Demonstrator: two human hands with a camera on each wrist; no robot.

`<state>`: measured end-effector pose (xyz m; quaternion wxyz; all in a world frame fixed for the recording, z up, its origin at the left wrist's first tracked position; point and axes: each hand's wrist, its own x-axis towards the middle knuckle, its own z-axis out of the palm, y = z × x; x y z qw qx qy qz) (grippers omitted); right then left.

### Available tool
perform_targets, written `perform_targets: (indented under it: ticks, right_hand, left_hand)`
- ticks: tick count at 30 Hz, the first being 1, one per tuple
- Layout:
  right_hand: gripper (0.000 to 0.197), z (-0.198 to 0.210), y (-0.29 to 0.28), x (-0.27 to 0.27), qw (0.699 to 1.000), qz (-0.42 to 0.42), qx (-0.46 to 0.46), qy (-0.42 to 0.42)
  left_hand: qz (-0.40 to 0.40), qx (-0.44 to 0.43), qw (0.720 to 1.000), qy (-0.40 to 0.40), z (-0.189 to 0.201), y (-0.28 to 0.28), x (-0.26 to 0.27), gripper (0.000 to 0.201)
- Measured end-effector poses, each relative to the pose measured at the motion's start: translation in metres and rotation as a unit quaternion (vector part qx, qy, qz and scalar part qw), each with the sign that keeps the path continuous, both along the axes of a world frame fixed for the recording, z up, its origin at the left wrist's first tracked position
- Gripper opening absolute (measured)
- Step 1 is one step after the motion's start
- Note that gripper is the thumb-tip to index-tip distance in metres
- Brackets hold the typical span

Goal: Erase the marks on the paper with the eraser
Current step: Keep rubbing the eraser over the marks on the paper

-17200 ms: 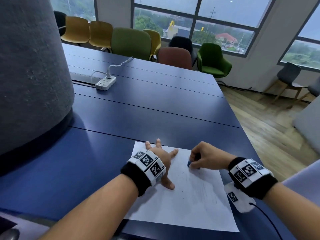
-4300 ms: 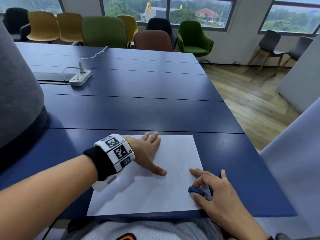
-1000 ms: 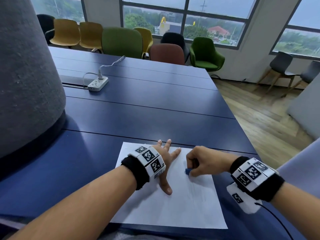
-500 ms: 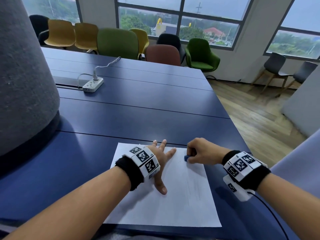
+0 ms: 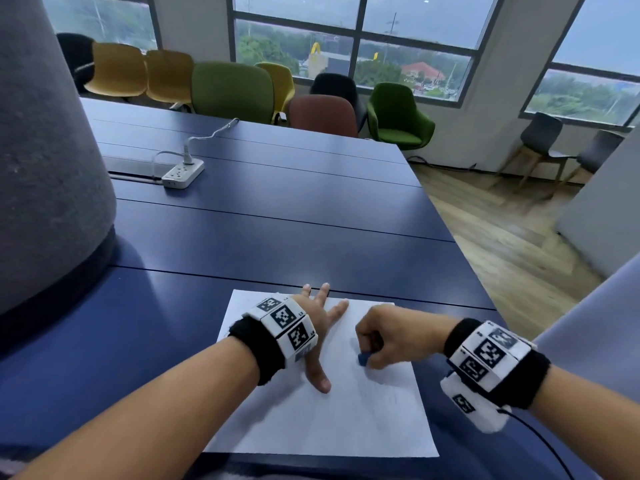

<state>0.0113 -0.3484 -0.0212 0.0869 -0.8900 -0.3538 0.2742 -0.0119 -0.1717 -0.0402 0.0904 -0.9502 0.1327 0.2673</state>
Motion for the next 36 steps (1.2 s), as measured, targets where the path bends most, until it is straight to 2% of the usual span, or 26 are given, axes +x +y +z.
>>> perform_targets:
  ticks: [5,10,15,17,20,24,29,33,36]
  right_hand:
    - [0.024,0.003,-0.004,0.019,0.996,-0.057,0.020,-0.064]
    - [0.017,0.004,0.003,-0.011,0.997,0.048,-0.040,0.049]
    - [0.021,0.003,0.001,0.007,0.999,-0.034,0.021,-0.018]
    - [0.024,0.001,0.002,-0.008,1.000,0.005,-0.002,0.020]
    - [0.018,0.004,0.006,-0.017,0.996,0.050,-0.031,0.065]
    - [0.019,0.002,0.005,-0.003,0.999,-0.030,0.024,0.008]
    - [0.011,0.003,0.006,-0.026,0.996,0.043,-0.018,0.081]
    - [0.011,0.005,0.003,-0.012,0.999,-0.021,0.010,0.027]
    - [0.018,0.003,0.003,-0.026,0.998,0.013,0.000,0.056]
  left_hand:
    - [0.003,-0.006,1.000,0.001,0.001,0.002,0.000,0.148]
    - [-0.001,-0.007,1.000,0.006,0.001,0.001,0.001,0.149]
    - [0.007,-0.004,1.000,0.003,0.000,0.003,0.002,0.149]
    - [0.007,-0.005,1.000,0.005,0.001,0.002,0.002,0.149]
    - [0.002,-0.007,1.000,0.004,0.001,0.003,0.001,0.149]
    - [0.000,-0.013,1.000,-0.001,0.001,0.004,0.001,0.149]
    - [0.003,-0.014,1.000,0.001,0.001,0.003,0.000,0.149]
    - [0.001,-0.013,1.000,0.004,0.000,0.004,0.001,0.150]
    - [0.006,-0.015,1.000,0.009,0.000,0.003,0.001,0.149]
